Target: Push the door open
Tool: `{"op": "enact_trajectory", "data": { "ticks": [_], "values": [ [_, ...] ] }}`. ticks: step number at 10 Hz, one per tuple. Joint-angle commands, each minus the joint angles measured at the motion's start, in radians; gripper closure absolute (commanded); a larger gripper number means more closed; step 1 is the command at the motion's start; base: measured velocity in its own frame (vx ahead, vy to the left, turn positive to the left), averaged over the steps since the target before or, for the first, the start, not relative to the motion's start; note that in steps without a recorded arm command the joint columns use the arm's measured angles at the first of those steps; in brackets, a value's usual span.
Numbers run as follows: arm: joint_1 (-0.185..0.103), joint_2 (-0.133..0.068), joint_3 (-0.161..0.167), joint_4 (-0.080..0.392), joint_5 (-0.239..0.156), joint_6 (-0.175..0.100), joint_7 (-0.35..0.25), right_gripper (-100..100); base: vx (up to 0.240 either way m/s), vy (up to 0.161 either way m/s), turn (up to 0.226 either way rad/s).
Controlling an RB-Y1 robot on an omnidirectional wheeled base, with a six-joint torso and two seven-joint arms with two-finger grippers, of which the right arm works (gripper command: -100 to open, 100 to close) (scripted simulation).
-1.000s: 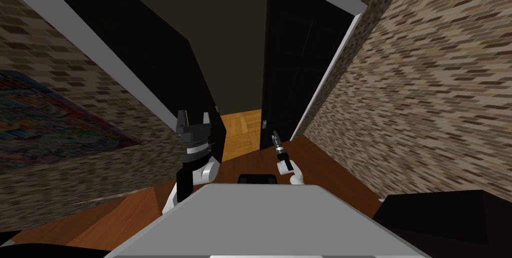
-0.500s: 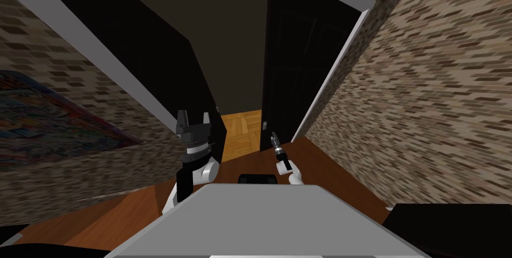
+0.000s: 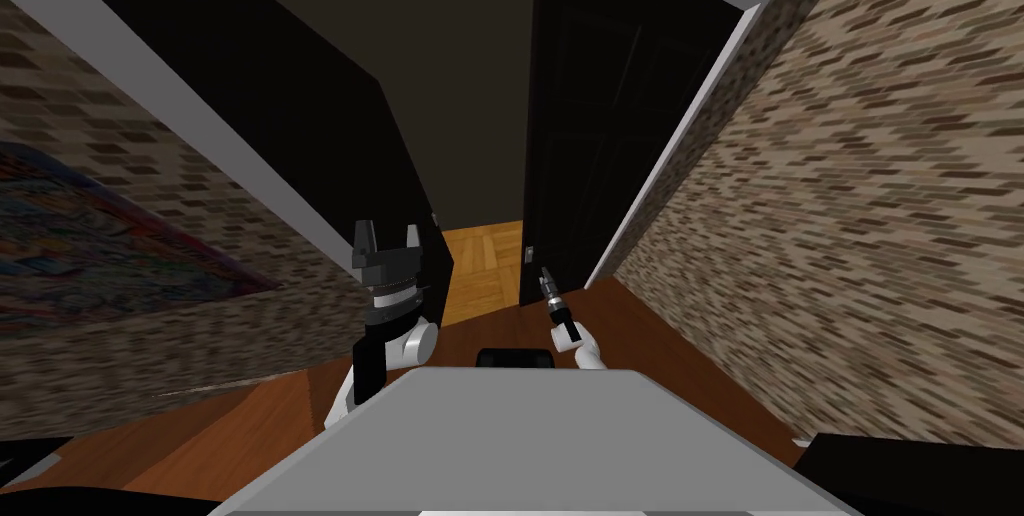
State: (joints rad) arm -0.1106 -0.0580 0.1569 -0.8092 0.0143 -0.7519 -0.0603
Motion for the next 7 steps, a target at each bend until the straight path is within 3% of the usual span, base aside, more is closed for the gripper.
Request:
{"op": "enact_trajectory", "data": {
  "ticks": [1,7],
  "values": [
    [-0.017,0.003,0.006,0.050,-0.001,-0.012,-0.006,-100,0.076,-0.058,0.058],
    [-0.081,0.015,0.019,0.213,-0.006,-0.054,-0.024,-100,0.090,-0.053,0.046]
  ]
}}
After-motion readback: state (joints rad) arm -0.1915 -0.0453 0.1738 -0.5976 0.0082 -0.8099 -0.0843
